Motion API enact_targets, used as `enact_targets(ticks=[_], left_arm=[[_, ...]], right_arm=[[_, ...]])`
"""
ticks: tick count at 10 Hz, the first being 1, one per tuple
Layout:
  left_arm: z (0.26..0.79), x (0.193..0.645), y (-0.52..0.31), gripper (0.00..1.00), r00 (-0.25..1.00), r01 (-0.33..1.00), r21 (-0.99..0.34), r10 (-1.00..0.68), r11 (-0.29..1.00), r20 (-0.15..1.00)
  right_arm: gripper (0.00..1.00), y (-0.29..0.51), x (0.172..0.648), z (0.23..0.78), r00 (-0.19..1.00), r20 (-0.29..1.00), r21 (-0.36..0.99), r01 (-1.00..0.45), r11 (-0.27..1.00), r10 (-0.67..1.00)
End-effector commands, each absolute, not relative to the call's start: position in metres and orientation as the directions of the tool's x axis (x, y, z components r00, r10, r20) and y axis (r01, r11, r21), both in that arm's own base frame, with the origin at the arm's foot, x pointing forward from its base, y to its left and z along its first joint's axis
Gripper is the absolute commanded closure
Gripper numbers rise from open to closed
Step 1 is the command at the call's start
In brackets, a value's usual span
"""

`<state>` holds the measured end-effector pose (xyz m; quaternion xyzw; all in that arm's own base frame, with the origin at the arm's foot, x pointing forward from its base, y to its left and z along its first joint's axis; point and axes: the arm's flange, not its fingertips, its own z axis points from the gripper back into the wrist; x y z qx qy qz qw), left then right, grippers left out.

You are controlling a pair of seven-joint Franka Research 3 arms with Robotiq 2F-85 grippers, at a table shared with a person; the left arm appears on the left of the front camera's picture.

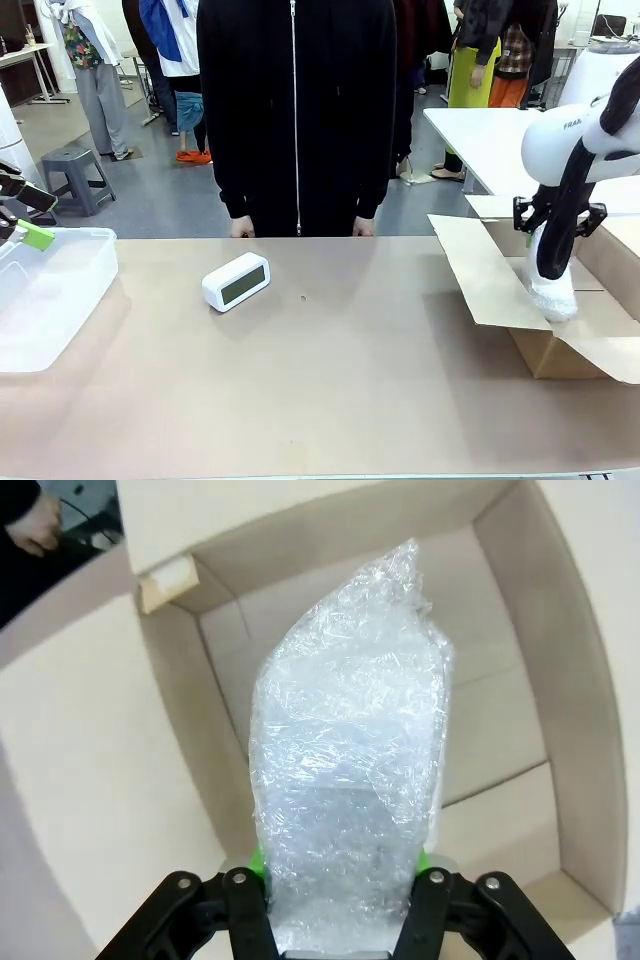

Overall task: Separate and place wrapped and unwrapped clocks.
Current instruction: If the picked Digital clock is wrapped, place it in the Package Box ; if not, place it in the Organizing box.

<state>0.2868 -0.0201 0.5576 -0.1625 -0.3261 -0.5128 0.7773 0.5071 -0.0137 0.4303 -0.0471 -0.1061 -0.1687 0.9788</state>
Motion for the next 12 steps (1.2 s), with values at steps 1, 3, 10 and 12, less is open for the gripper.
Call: enact_targets(ticks=[1,3,10,12], left_arm=[[0.557,0.288,-0.019,0.0,0.244,0.913,0.078,-0.689,0.401,0.683],[0.557,0.288,-0.019,0.0,0.244,0.913,0.078,-0.689,0.401,0.683],[0.557,0.288,-0.019,0.0,0.244,0.913,0.078,-0.689,0.401,0.683],[0.557,0.288,-0.019,0.0,0.244,0.913,0.078,-0.689,0.401,0.683]], right_arm=[[0.48,-0.018,0.51,0.425,0.935,0.209,-0.098,0.311,0.945,-0.286],[0.48,-0.011,0.514,0.42,0.946,0.198,-0.103,0.279,0.955,-0.255],[0.0,-0.008,0.516,0.425,0.953,0.162,-0.097,0.275,0.957,-0.258],[0.0,-0.007,0.513,0.434,0.955,0.152,-0.085,0.267,0.96,-0.253]])
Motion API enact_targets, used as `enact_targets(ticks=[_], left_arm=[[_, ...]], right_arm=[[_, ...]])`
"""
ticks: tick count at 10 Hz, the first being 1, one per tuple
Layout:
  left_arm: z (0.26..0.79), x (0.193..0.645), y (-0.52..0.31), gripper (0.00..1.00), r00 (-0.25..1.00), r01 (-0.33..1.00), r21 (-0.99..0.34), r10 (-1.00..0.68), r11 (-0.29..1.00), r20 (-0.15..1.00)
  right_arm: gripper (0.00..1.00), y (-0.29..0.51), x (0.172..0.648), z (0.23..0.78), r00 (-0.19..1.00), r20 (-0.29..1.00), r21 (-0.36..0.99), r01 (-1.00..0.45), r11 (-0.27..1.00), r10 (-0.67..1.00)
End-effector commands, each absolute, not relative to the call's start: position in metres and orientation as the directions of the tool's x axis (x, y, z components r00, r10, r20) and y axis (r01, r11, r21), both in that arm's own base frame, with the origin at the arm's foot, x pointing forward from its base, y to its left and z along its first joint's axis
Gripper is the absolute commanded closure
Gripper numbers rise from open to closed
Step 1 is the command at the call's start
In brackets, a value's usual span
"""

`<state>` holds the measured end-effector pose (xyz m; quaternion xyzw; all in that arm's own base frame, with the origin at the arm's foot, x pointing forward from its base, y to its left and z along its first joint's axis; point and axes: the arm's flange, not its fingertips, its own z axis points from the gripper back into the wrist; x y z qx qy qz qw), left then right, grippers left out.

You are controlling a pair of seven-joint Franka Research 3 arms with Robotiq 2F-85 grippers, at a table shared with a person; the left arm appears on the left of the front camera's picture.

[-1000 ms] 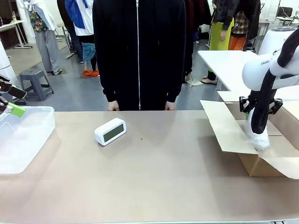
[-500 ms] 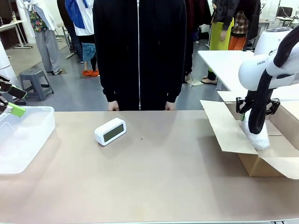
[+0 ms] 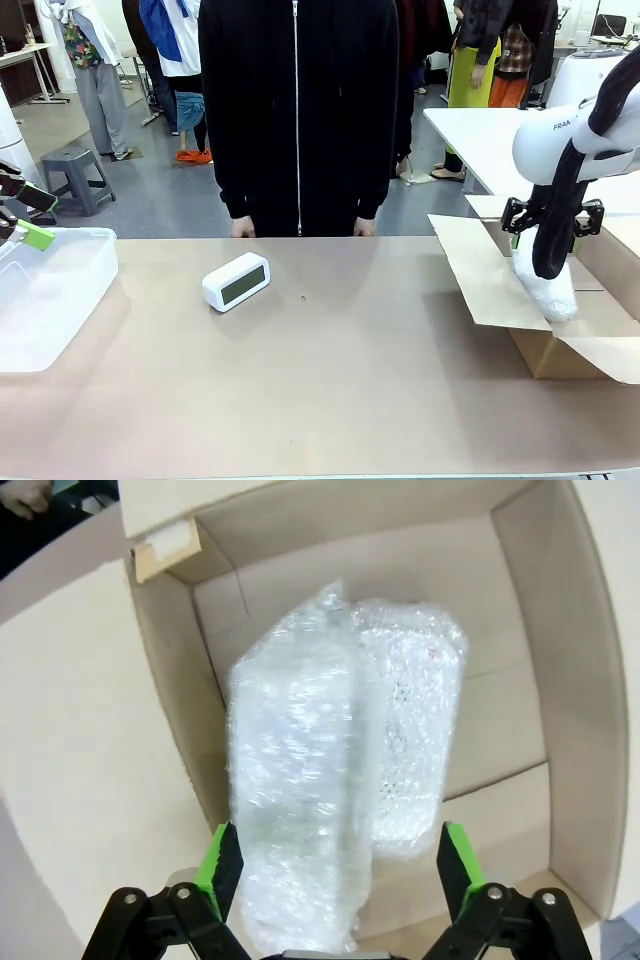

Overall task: Separate and place wrapped and unwrapped clocks.
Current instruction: If the picked Digital clock is wrapped, place it in the Package Box ; if not, place it in the Organizing box.

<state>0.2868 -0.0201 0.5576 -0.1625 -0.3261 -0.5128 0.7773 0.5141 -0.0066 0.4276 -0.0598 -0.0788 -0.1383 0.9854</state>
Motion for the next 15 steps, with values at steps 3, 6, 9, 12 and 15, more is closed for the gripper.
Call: enact_targets(ticks=[3,6,9,12,15], left_arm=[[0.557,0.288,-0.019,0.0,0.244,0.913,0.078,-0.689,0.401,0.683],[0.557,0.288,-0.019,0.0,0.244,0.913,0.078,-0.689,0.401,0.683],[0.557,0.288,-0.019,0.0,0.244,0.913,0.078,-0.689,0.401,0.683],[0.557,0.288,-0.019,0.0,0.244,0.913,0.078,-0.689,0.401,0.683],[0.557,0.288,-0.019,0.0,0.244,0.913,0.078,-0.689,0.401,0.683]], right_arm=[[0.0,-0.003,0.511,0.441,0.959,0.151,-0.07,0.251,0.965,-0.239],[0.0,0.0,0.502,0.454,0.963,0.154,-0.024,0.228,0.973,-0.221],[0.0,0.007,0.49,0.478,0.958,0.183,0.023,0.22,0.975,-0.221],[0.0,0.007,0.439,0.537,0.958,0.228,0.09,0.155,0.984,-0.171],[0.0,0.015,0.404,0.577,0.965,0.204,0.105,0.144,0.984,-0.163]])
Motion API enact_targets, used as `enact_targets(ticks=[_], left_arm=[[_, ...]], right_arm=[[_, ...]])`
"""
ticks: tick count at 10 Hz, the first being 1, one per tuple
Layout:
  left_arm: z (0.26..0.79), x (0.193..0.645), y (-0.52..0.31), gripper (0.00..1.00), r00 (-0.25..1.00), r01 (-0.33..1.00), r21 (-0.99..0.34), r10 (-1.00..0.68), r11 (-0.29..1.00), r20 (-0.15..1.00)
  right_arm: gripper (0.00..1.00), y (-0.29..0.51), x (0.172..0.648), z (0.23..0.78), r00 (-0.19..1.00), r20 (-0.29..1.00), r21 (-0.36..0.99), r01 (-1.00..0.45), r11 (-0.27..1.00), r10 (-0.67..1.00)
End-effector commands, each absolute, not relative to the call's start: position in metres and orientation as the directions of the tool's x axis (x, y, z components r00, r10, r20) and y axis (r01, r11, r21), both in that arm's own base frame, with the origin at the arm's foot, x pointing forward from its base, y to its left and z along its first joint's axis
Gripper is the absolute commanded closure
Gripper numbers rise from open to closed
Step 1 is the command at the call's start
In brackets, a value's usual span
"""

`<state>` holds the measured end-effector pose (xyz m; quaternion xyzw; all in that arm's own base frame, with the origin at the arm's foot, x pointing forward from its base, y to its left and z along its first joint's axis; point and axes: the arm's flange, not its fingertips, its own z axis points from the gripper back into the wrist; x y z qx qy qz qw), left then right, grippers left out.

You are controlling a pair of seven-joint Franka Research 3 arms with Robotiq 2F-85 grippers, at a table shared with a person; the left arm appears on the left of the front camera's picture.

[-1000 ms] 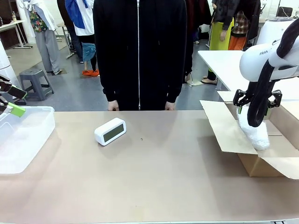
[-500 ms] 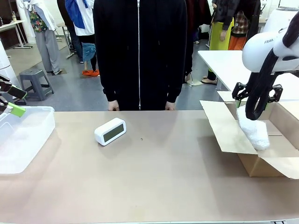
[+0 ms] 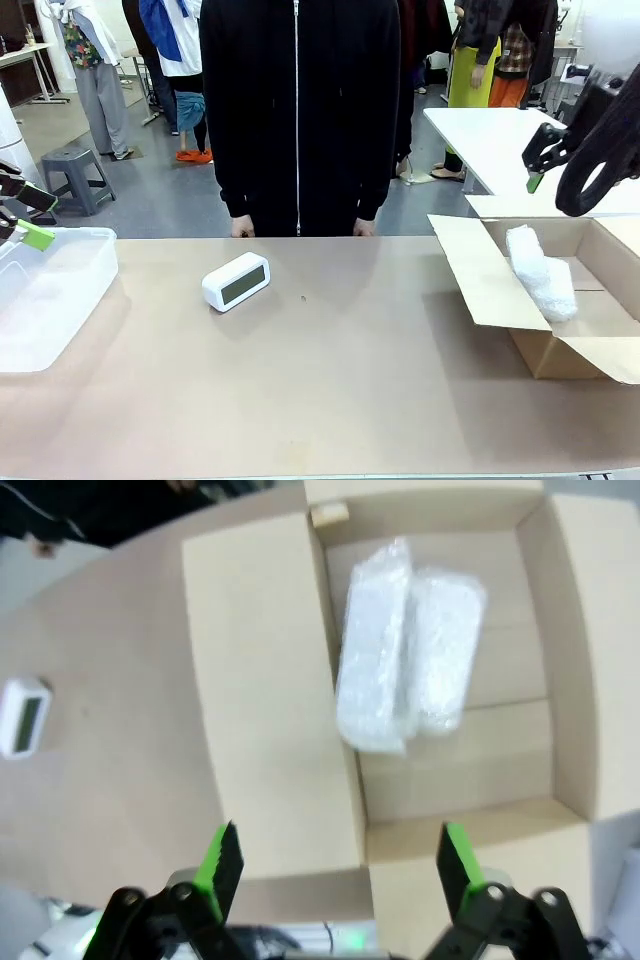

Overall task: Separate and place wrapped and unwrapped clocks.
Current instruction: If the picked Digital clock is wrapped, place it in the Package Box ; if not, place it in the Organizing box.

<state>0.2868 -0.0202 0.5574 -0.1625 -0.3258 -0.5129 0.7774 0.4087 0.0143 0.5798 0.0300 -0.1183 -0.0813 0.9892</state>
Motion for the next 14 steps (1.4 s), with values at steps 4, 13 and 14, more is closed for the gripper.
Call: enact_targets(ticks=[4,13,14], left_arm=[[0.557,0.288,-0.019,0.0,0.244,0.913,0.078,-0.689,0.401,0.683],[0.557,0.288,-0.019,0.0,0.244,0.913,0.078,-0.689,0.401,0.683],[0.557,0.288,-0.019,0.0,0.244,0.913,0.078,-0.689,0.401,0.683]], right_arm=[[0.0,0.029,0.395,0.59,0.967,0.203,0.068,0.142,0.988,-0.153],[0.0,0.025,0.39,0.593,0.966,0.213,0.067,0.132,0.989,-0.143],[0.0,0.025,0.39,0.593,0.966,0.213,0.067,0.132,0.989,-0.143]])
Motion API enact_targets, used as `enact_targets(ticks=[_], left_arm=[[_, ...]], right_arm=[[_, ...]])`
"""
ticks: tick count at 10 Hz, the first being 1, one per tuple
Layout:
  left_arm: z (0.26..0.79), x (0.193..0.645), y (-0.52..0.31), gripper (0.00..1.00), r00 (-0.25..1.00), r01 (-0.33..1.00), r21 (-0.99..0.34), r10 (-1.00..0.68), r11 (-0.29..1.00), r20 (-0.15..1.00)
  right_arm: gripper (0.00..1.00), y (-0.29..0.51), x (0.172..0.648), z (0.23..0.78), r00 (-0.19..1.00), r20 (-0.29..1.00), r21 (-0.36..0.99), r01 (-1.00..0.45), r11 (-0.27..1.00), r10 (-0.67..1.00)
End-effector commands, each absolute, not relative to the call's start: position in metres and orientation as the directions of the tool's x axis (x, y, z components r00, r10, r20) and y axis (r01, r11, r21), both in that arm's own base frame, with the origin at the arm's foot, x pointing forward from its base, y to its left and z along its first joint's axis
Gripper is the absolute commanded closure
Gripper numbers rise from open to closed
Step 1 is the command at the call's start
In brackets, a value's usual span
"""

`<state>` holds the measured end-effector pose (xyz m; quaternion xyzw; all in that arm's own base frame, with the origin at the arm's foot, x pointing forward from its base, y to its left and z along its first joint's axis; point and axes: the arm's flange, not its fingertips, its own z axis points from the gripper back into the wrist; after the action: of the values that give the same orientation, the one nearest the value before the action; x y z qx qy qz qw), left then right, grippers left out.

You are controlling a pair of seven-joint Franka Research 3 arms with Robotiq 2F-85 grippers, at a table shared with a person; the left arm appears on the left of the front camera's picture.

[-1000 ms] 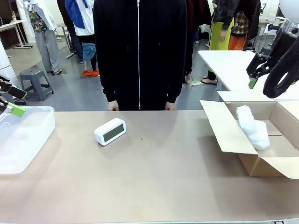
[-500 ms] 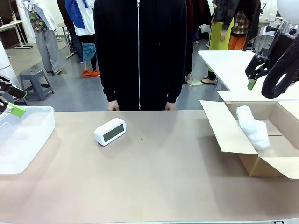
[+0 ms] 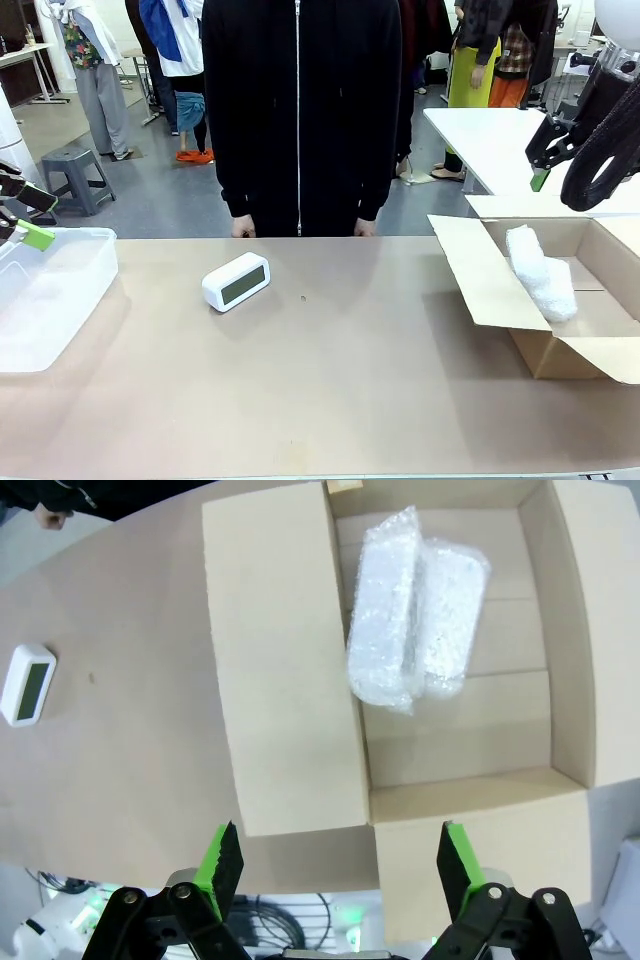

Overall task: Separate and place wrapped and unwrapped clocks.
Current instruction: Pick up the Digital clock indicated by the person.

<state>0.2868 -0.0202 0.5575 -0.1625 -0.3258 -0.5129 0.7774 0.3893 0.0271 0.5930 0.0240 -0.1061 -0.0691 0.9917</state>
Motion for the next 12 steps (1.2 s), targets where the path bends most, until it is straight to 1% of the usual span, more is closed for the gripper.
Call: enact_targets(ticks=[1,10,11,12], left_arm=[[0.557,0.288,-0.019,0.0,0.244,0.913,0.078,-0.689,0.401,0.683],[0.557,0.288,-0.019,0.0,0.244,0.913,0.078,-0.689,0.401,0.683],[0.557,0.288,-0.019,0.0,0.244,0.913,0.078,-0.689,0.401,0.683],[0.557,0.288,-0.019,0.0,0.244,0.913,0.078,-0.689,0.401,0.683]], right_arm=[[0.0,0.025,0.39,0.593,0.966,0.213,0.067,0.132,0.989,-0.143],[0.0,0.027,0.389,0.593,0.968,0.207,0.062,0.132,0.989,-0.142],[0.0,0.051,0.387,0.585,0.957,0.255,0.114,-0.171,0.979,0.137],[0.0,0.089,0.384,0.579,0.903,0.296,0.098,-0.353,0.93,0.312]])
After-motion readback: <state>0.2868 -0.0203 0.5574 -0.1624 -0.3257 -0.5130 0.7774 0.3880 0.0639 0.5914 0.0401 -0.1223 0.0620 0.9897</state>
